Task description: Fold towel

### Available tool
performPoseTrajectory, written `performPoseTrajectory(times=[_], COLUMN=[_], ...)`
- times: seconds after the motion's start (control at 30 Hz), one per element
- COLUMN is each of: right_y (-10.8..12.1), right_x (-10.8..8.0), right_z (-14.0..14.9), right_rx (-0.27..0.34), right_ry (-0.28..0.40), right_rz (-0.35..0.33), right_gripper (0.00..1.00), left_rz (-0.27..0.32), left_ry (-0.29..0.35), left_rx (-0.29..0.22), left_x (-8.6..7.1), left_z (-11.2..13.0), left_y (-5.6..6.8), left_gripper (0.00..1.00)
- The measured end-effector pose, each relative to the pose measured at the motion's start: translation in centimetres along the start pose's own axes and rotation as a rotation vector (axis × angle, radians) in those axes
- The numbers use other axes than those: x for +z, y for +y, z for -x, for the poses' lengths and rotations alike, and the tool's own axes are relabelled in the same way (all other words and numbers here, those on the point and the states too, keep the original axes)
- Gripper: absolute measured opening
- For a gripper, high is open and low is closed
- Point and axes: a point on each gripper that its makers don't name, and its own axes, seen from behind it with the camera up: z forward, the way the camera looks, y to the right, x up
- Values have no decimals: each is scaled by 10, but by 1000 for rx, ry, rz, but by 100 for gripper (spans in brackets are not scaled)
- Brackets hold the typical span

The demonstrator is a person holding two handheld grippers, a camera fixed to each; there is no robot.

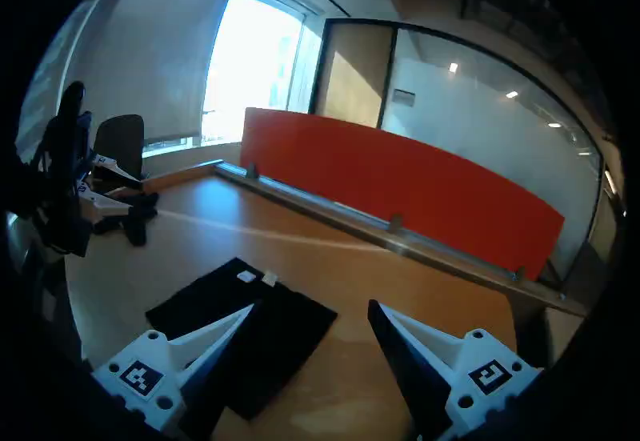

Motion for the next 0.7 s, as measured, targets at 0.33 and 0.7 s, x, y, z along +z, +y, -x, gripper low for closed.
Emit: performPoseTrajectory(times=[0.33,0.7], right_y=[-21,-41], right_x=[13,27], right_z=[50,106], right_rx=[-31,-16], right_ry=[-79,-161], right_rz=[-49,-87], right_gripper=[100,100], left_rz=[74,125], left_ry=[-90,-185], left_rx=[34,48], left_x=[16,31], left_z=[53,106], left_y=[30,50], left_gripper=[94,94])
